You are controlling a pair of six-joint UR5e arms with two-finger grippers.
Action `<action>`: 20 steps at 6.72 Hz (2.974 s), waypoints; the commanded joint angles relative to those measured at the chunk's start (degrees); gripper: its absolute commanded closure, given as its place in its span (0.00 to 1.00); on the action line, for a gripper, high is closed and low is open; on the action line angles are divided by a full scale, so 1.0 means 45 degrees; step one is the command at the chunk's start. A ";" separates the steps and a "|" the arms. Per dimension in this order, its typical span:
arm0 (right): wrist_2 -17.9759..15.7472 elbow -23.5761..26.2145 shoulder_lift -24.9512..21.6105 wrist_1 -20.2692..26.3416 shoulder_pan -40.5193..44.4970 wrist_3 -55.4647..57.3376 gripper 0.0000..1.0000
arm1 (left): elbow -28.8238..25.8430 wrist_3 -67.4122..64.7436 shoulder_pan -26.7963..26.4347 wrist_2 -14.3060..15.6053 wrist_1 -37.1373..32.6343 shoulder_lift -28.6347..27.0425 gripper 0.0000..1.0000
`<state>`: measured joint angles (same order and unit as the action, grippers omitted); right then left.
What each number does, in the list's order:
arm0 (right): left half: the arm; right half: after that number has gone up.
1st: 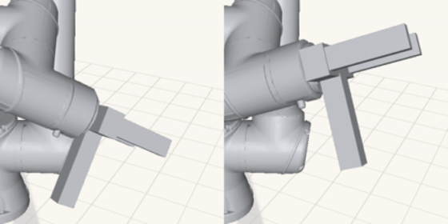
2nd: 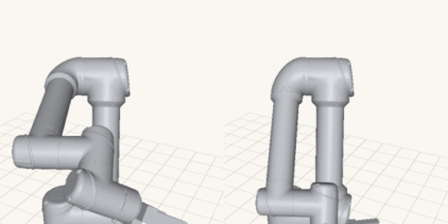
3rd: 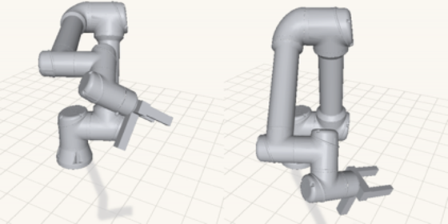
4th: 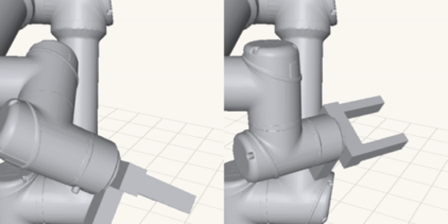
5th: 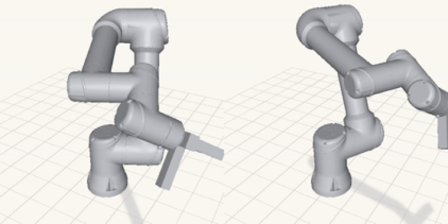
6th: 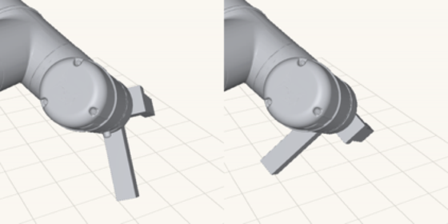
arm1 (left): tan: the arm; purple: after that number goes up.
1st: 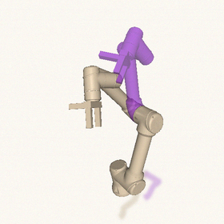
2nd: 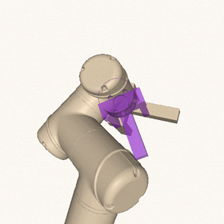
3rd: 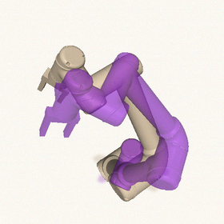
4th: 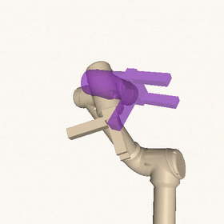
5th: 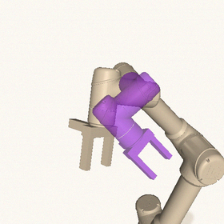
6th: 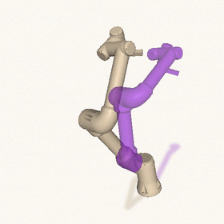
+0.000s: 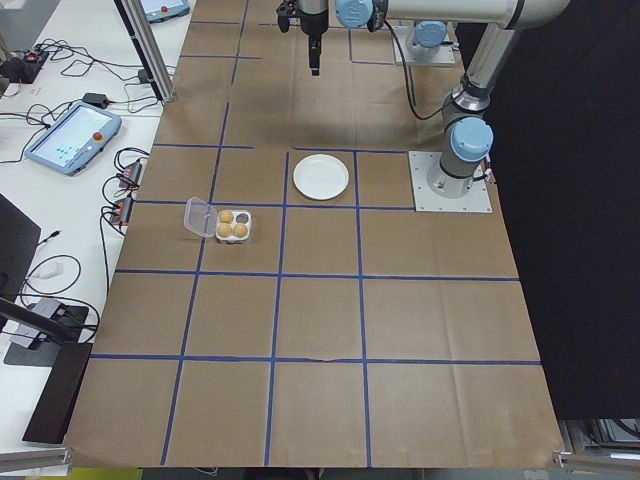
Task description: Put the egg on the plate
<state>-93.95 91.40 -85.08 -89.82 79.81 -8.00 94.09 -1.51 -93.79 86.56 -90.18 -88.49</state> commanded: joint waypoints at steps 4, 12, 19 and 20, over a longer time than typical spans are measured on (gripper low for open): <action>0.0000 0.0001 0.0000 0.0000 0.0000 0.0000 0.00 | 0.0127 0.0296 0.1135 0.0041 -0.0175 0.0310 0.00; 0.0000 0.0001 0.0000 0.0000 0.0000 0.0000 0.00 | 0.0789 0.0315 0.1156 0.0003 -0.0156 0.0446 0.00; 0.0000 0.0001 0.0000 0.0000 0.0000 0.0000 0.00 | 0.0928 0.7122 0.6813 0.0764 0.3406 -0.2337 0.00; 0.0000 0.0001 0.0000 0.0000 0.0000 0.0000 0.00 | 0.0676 0.7538 0.7477 0.0745 0.3806 -0.3294 0.00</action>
<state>-93.95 91.41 -85.07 -89.82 79.81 -8.00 97.98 28.94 -63.87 89.74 -76.87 -98.33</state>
